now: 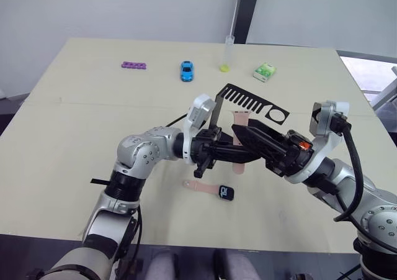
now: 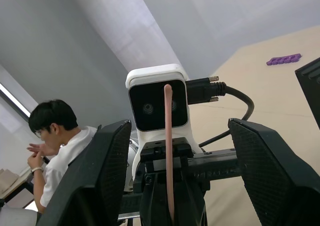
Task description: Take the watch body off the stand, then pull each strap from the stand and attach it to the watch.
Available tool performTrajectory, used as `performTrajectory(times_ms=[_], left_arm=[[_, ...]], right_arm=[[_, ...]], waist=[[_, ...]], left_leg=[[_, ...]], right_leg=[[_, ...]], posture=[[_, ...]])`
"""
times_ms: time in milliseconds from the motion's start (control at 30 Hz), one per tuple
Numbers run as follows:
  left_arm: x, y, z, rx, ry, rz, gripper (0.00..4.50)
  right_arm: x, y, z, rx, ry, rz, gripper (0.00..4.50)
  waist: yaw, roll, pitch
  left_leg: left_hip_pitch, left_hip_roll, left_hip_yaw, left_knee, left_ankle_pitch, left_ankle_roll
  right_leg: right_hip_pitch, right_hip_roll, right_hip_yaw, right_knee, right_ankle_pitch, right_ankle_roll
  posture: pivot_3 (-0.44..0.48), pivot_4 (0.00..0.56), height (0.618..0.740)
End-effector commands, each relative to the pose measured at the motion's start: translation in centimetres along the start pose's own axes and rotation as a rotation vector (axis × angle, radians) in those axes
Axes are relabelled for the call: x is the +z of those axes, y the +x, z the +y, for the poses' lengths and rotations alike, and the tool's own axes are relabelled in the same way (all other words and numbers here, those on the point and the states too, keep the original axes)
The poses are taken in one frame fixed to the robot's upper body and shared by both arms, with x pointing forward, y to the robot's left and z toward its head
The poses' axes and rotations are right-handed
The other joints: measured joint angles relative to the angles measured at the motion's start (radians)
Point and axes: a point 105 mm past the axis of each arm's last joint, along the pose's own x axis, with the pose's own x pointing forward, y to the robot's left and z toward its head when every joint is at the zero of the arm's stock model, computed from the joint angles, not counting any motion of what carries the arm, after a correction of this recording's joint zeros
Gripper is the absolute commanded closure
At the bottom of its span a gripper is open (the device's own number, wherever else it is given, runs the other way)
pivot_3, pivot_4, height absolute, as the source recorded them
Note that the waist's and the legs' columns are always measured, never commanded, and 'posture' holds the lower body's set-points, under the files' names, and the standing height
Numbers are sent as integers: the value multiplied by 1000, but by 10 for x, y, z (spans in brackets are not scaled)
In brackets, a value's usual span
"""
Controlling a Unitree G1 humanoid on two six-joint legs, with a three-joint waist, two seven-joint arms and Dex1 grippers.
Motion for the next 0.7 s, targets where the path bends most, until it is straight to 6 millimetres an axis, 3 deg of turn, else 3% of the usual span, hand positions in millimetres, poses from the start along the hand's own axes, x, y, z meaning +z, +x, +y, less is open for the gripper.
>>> performTrajectory(times_ms=[33, 267, 367, 700], left_arm=[[8, 6, -7, -39, 58, 14, 4500], [8, 5, -6, -33, 61, 13, 4500], [9, 5, -6, -31, 63, 11, 4500], [9, 6, -7, -32, 76, 14, 4500]], right_arm=[[7, 2, 6, 20, -17, -22, 1203], [8, 2, 7, 29, -15, -18, 1203], [8, 2, 7, 30, -16, -15, 2026], [8, 3, 9, 35, -13, -22, 2026]], waist=[[0, 0, 0], [0, 0, 0], [0, 0, 0], [0, 0, 0]], left_leg=[[0, 0, 0, 0, 0, 0], [0, 0, 0, 0, 0, 0], [0, 0, 0, 0, -1, 1], [0, 0, 0, 0, -1, 1]], right_leg=[[0, 0, 0, 0, 0, 0], [0, 0, 0, 0, 0, 0], [0, 0, 0, 0, 0, 0], [0, 0, 0, 0, 0, 0]], posture=[[0, 150, 740], [0, 150, 740], [0, 150, 740], [0, 150, 740]])
